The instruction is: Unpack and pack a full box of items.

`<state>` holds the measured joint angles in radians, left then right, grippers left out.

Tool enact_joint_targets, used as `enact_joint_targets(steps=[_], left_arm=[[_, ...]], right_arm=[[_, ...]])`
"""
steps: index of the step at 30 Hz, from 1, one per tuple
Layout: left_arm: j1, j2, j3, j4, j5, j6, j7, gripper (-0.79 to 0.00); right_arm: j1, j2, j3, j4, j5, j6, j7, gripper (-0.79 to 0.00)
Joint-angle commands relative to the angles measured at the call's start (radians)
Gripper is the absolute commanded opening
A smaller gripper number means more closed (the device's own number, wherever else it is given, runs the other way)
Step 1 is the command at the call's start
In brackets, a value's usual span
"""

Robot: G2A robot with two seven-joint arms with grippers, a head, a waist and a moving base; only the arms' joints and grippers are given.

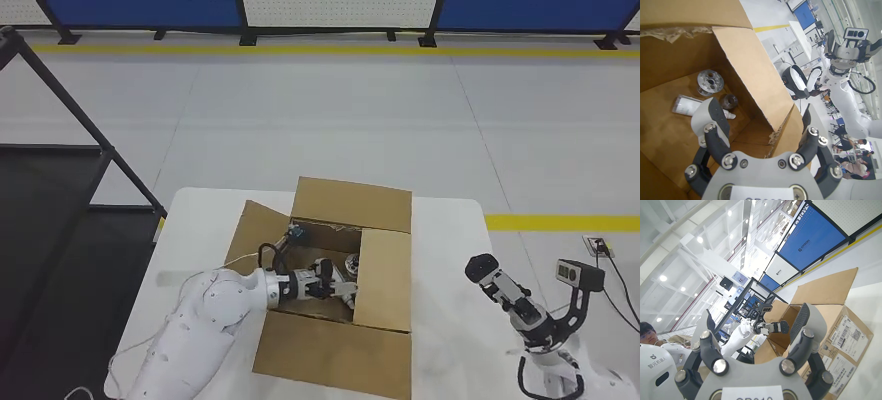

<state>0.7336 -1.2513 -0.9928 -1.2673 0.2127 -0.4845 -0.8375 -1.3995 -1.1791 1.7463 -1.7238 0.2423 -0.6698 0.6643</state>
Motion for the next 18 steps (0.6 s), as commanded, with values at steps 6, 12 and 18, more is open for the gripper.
enact_joint_targets(steps=[6,12,18], left_arm=[[-0.072,-0.037,0.086,0.112,-0.162,-0.021,-0.043,0.0],[-0.132,-0.071,0.154,0.206,-0.225,-0.036,-0.051,0.0],[-0.169,-0.099,0.205,0.266,-0.241,-0.055,-0.048,0.0]], right_arm=[[-0.032,0.005,0.017,-0.017,0.004,-0.013,-0.014,0.0],[-0.053,0.008,0.026,-0.026,0.004,-0.02,-0.029,0.0],[-0.064,0.011,0.029,-0.028,0.004,-0.025,-0.041,0.0]])
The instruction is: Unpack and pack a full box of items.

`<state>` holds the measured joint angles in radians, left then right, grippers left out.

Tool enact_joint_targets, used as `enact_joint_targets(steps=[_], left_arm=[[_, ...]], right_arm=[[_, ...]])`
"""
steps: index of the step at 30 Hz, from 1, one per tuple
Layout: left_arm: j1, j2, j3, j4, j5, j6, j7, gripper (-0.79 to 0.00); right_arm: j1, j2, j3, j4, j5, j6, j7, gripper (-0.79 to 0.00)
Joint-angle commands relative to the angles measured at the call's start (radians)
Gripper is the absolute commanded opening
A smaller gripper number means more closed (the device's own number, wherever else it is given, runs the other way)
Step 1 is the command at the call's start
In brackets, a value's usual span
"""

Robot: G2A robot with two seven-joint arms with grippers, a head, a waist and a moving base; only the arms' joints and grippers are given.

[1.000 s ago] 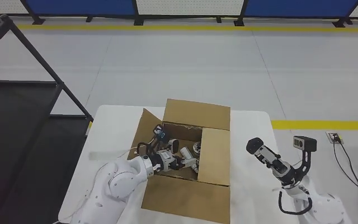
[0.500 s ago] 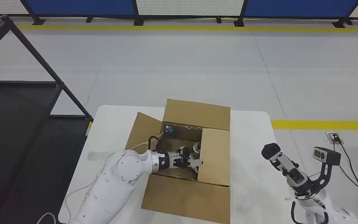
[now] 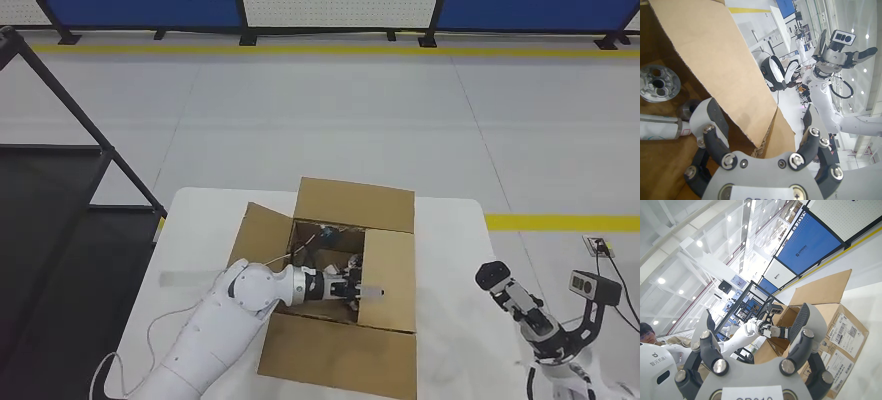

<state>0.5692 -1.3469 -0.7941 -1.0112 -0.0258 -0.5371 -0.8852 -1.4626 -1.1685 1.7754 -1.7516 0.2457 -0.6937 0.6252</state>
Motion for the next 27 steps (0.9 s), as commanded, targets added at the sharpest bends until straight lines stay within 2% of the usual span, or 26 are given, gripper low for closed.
enact_joint_targets(steps=[1,13,27], left_arm=[[-0.009,-0.007,0.012,0.018,-0.005,-0.005,-0.001,0.0],[-0.029,-0.036,0.042,0.073,-0.042,-0.02,0.002,0.0],[-0.007,-0.06,0.028,0.08,-0.103,-0.032,0.105,0.0]], right_arm=[[-0.003,0.001,0.0,0.0,0.001,-0.002,-0.002,0.0],[-0.005,0.008,-0.001,0.002,0.009,-0.008,-0.002,0.0],[-0.01,0.016,0.001,0.012,0.026,-0.014,0.005,0.0]])
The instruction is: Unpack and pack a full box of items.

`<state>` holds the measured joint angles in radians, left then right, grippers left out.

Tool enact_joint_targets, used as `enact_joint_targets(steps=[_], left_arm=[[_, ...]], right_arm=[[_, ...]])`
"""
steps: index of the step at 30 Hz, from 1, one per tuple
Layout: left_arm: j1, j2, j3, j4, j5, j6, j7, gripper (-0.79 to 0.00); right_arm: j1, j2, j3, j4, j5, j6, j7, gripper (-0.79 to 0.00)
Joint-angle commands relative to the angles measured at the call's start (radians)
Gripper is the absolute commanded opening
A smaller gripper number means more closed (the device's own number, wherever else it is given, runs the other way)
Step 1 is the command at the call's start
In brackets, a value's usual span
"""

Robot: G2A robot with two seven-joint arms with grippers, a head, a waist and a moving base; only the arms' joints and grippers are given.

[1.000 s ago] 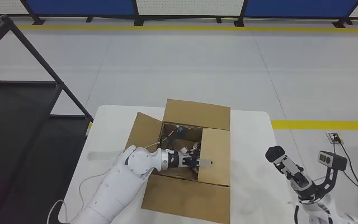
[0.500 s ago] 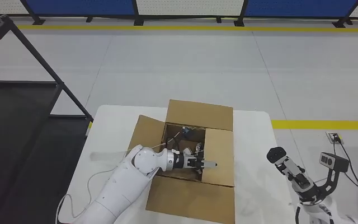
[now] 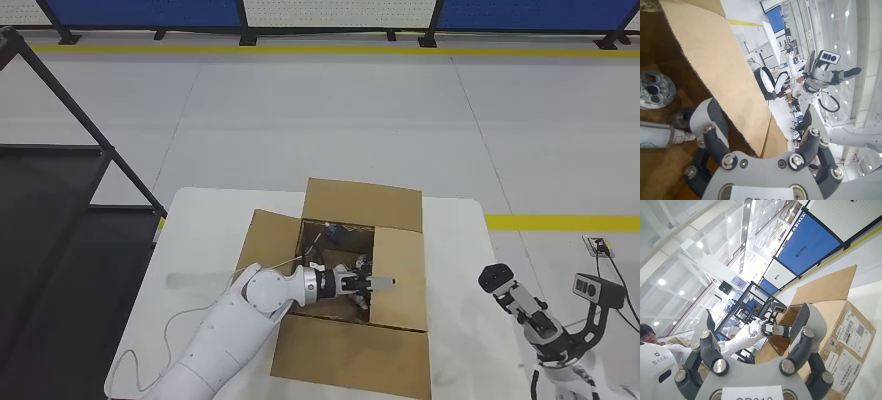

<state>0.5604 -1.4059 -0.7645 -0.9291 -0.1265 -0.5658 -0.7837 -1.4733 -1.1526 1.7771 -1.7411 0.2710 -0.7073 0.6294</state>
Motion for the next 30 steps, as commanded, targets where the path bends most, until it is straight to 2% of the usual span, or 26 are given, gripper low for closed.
enact_joint_targets(steps=[1,9,13,19,24,30], left_arm=[[0.004,-0.001,-0.003,-0.006,-0.002,-0.005,0.006,0.0],[0.032,0.003,-0.037,-0.079,-0.001,-0.027,0.044,0.0],[0.056,0.009,-0.053,-0.169,0.052,-0.02,0.085,0.0],[0.086,0.011,-0.049,-0.313,0.161,0.046,0.135,0.0],[0.065,-0.01,-0.003,-0.342,0.193,0.117,0.156,0.0],[0.005,-0.056,0.081,-0.291,0.2,0.167,0.191,0.0]], right_arm=[[0.002,0.001,-0.002,0.002,0.001,-0.001,0.003,0.0],[0.003,0.005,-0.004,0.01,0.012,-0.01,0.007,0.0],[-0.008,0.008,0.01,0.009,0.028,-0.027,0.001,0.0],[-0.041,0.011,0.046,0.001,0.059,-0.06,-0.011,0.0],[-0.076,0.014,0.084,0.003,0.094,-0.09,-0.015,0.0],[-0.12,0.018,0.134,0.018,0.143,-0.124,-0.013,0.0]])
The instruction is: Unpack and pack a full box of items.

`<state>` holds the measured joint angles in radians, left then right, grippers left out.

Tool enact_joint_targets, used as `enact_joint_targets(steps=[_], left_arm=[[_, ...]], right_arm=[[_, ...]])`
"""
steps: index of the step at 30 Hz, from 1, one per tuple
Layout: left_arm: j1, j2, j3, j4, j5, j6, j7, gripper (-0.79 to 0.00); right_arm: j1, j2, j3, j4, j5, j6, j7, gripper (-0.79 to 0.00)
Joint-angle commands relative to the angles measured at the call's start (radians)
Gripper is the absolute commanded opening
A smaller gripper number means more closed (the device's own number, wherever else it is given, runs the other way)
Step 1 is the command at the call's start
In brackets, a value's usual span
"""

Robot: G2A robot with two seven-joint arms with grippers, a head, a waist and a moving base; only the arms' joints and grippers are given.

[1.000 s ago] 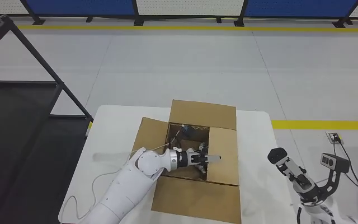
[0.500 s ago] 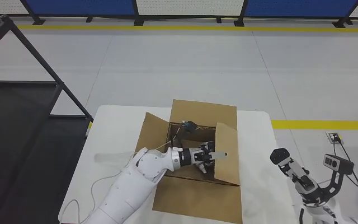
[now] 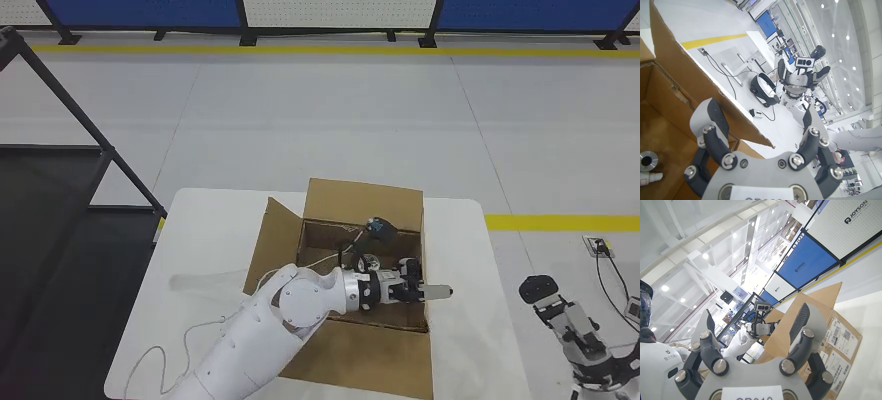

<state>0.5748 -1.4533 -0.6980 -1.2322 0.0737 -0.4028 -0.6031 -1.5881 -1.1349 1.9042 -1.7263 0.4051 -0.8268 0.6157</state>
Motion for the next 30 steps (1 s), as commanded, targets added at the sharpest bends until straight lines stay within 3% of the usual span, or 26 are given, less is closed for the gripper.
enact_joint_targets(steps=[1,6,14,24,30], left_arm=[[-0.02,-0.017,0.027,0.026,0.0,0.007,0.021,0.0],[-0.053,-0.065,0.077,0.102,-0.012,0.038,0.126,0.0],[-0.098,-0.146,0.161,0.229,-0.025,0.043,0.203,0.0],[-0.15,-0.25,0.245,0.401,0.007,0.137,0.229,0.0],[-0.172,-0.298,0.256,0.473,0.017,0.19,0.239,0.0]], right_arm=[[-0.012,0.001,0.015,0.008,0.018,-0.01,0.0,0.0],[-0.044,0.004,0.066,0.033,0.073,-0.05,-0.001,0.0],[-0.101,0.008,0.146,0.041,0.16,-0.093,0.014,0.0],[-0.091,0.016,0.169,0.061,0.193,-0.065,0.066,0.0],[-0.065,0.021,0.167,0.081,0.2,-0.043,0.098,0.0]])
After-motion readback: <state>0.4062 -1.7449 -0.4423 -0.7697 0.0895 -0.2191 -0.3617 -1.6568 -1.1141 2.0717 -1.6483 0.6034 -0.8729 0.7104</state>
